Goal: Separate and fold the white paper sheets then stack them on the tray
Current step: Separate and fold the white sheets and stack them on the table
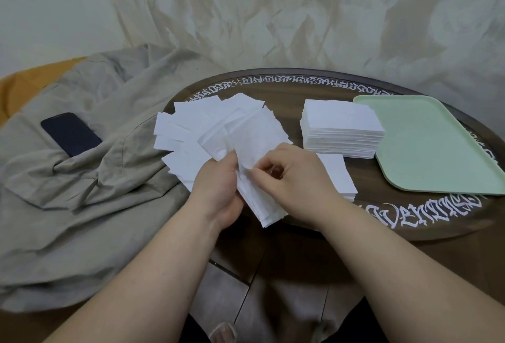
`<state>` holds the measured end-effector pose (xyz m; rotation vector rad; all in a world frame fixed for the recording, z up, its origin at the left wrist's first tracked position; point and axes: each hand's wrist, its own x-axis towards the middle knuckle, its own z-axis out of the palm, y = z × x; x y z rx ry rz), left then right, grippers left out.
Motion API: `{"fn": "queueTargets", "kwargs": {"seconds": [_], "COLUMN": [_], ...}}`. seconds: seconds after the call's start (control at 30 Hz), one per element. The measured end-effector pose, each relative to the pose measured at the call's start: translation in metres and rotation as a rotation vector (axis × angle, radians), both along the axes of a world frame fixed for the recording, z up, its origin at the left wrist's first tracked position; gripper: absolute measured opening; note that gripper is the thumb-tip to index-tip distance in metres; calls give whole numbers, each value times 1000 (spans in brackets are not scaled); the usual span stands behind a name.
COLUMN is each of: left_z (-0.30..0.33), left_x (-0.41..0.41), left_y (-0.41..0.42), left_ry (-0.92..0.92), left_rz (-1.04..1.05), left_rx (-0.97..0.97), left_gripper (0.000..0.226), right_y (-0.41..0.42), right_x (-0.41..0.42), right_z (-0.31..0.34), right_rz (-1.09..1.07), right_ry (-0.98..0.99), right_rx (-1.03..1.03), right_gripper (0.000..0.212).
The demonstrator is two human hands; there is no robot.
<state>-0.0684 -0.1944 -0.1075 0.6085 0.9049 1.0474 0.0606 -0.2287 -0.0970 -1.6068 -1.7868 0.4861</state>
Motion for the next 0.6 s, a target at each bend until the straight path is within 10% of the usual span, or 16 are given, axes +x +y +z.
{"fn": "queueTargets", "kwargs": {"seconds": [0.6], "left_z": [5], "left_x": [-8], "left_y": [-4], "left_ry": [127], "left_rz": [-126], "left_rx": [155], "left_gripper": [18], "right_y": [-3], "right_x": [2], "right_z": [6], "right_rz": [27], "right_ry": [240], "right_rx": [77], "right_gripper": [30]}}
